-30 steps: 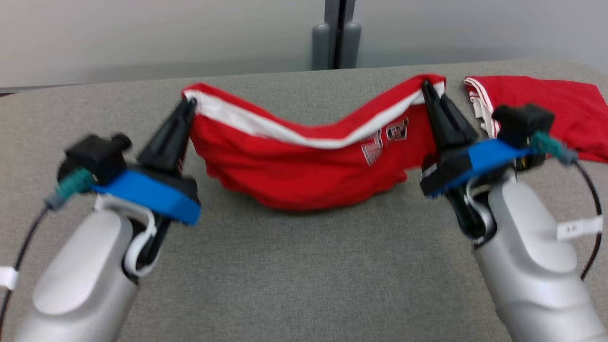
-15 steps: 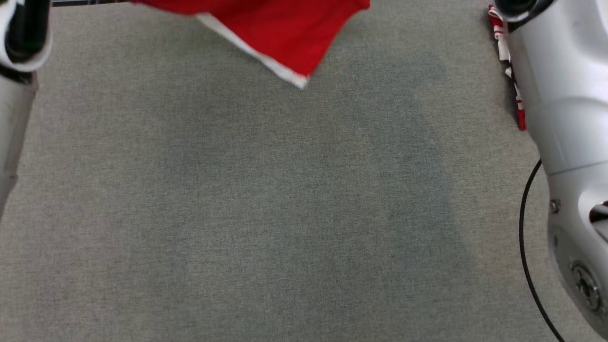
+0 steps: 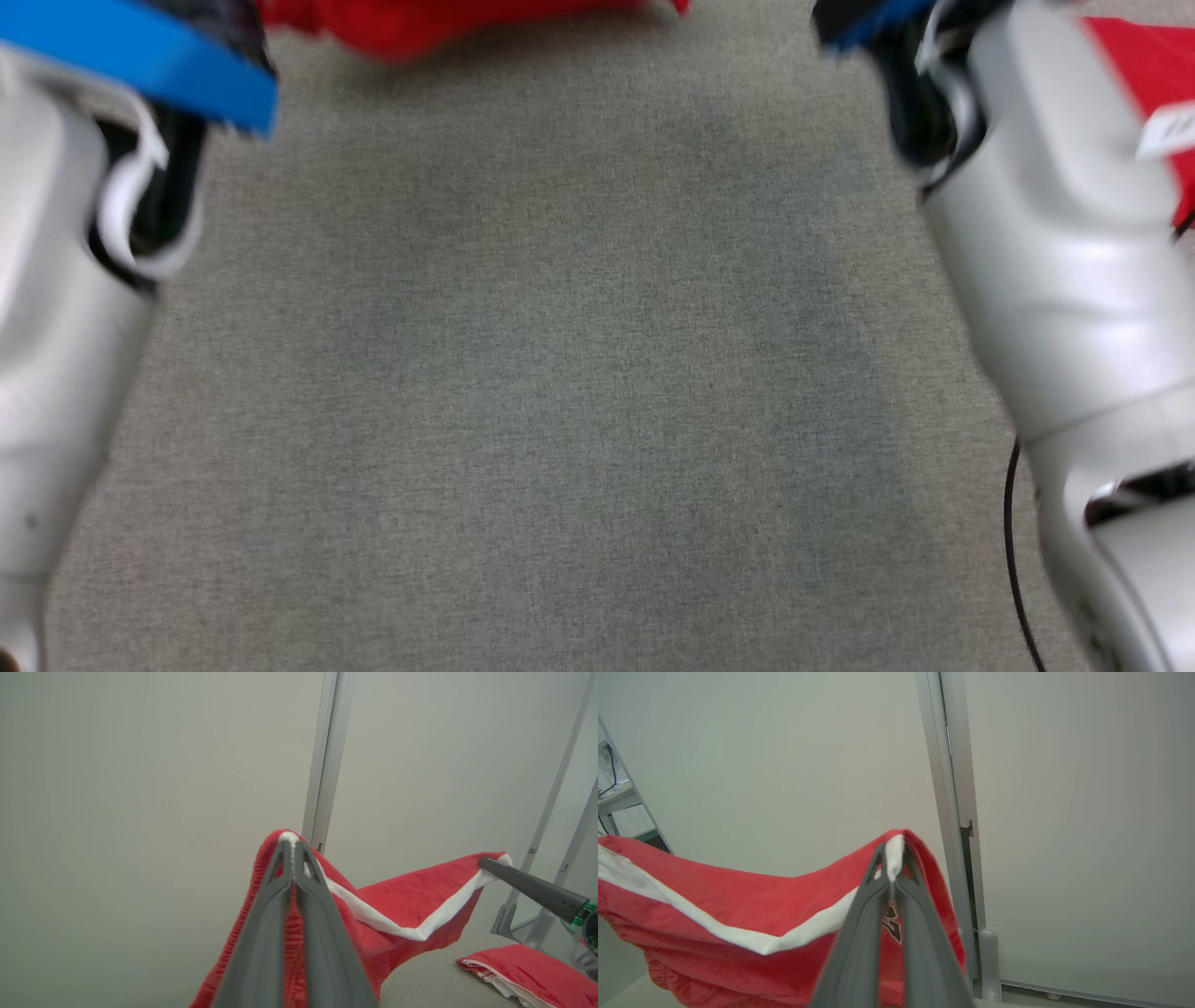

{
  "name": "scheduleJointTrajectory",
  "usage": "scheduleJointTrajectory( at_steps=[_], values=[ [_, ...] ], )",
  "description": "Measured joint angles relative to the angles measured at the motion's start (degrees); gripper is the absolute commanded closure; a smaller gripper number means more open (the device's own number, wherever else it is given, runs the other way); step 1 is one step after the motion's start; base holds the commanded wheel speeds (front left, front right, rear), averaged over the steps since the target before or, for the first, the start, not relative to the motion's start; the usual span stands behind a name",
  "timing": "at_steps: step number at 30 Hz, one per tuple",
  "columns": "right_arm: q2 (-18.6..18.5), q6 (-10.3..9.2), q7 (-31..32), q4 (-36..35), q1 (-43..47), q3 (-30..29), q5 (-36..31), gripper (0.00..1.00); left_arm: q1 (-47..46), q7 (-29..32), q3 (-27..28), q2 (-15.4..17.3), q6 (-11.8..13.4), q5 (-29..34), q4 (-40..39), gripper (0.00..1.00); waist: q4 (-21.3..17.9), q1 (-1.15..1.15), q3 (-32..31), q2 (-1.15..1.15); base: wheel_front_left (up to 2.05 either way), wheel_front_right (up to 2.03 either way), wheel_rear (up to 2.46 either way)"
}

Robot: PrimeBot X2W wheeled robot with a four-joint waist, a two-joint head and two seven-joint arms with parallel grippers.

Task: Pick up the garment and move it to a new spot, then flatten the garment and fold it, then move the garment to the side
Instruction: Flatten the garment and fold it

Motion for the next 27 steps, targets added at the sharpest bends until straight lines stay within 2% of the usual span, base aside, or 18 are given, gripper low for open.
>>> scheduleJointTrajectory(
  at_steps=[6, 18, 22, 27],
  values=[
    [-0.6, 0.0, 0.0, -2.9, 14.6, 1.5, -0.4, 1.0, 17.1, -0.1, 2.7, -1.5, 0.0, 1.8, -4.2, 1.0, 0.6, -0.01, -2.6, 0.0, 0.0, 0.0, 0.0],
    [-5.9, 0.0, 0.0, -11.9, 45.5, 5.8, 3.9, 1.0, 51.2, -0.1, 11.7, -6.9, 0.0, 7.2, -12.0, 1.0, 1.4, -0.02, -11.5, 0.0, 0.0, 0.0, 0.0],
    [-7.3, 0.0, 0.4, -15.2, 52.4, 7.2, 5.0, 1.0, 58.7, -0.1, 12.0, -8.1, 0.0, 9.8, -13.7, 1.0, 1.3, -0.02, -13.9, 0.0, 0.0, 0.0, 0.0],
    [-9.1, 0.0, 2.0, -20.0, 60.1, 6.3, 6.0, 1.0, 64.6, -0.1, 9.7, -9.8, 0.1, 11.8, -15.6, 1.0, 1.7, -0.02, -16.9, 0.0, 0.0, 0.0, 0.0]
  ],
)
